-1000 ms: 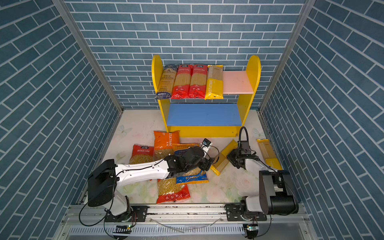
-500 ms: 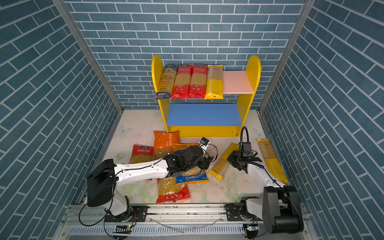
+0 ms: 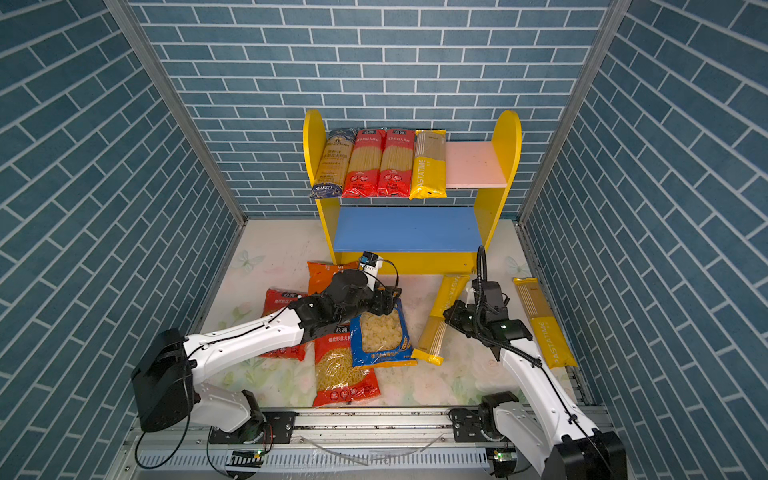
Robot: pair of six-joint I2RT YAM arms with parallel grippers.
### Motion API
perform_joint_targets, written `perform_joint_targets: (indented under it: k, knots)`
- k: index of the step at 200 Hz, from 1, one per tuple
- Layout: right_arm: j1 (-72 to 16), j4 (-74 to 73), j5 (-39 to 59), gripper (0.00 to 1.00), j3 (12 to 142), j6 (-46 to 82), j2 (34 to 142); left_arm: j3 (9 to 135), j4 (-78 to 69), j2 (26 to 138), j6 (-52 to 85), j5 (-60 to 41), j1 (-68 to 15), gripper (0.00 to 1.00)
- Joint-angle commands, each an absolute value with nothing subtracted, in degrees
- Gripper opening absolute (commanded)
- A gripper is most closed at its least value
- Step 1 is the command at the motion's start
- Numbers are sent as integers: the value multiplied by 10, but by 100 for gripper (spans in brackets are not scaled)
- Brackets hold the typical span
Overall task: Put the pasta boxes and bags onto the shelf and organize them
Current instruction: 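Stand the yellow pack upright with the right gripper while the left arm reaches toward it, then grasp the yellow pack's top with the left gripper while the right holds its base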
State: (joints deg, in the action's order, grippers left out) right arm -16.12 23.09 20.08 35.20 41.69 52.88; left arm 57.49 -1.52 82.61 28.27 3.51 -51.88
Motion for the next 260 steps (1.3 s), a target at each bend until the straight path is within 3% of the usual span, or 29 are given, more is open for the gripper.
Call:
perform_joint_targets:
  k: [1, 67, 156, 260]
  knots:
    - [-198, 123, 238, 0, 385, 385, 503, 558, -25, 797, 303, -2, -504, 77]
    - [-299, -54, 256, 0, 366, 363, 486, 481, -140, 746, 332, -85, -470, 89]
    - [-373, -135, 311, 0, 410, 327, 510, 416, -328, 745, 424, -221, -422, 90]
    - [-374, -192, 384, 0, 428, 332, 517, 433, -383, 733, 435, -289, -400, 70]
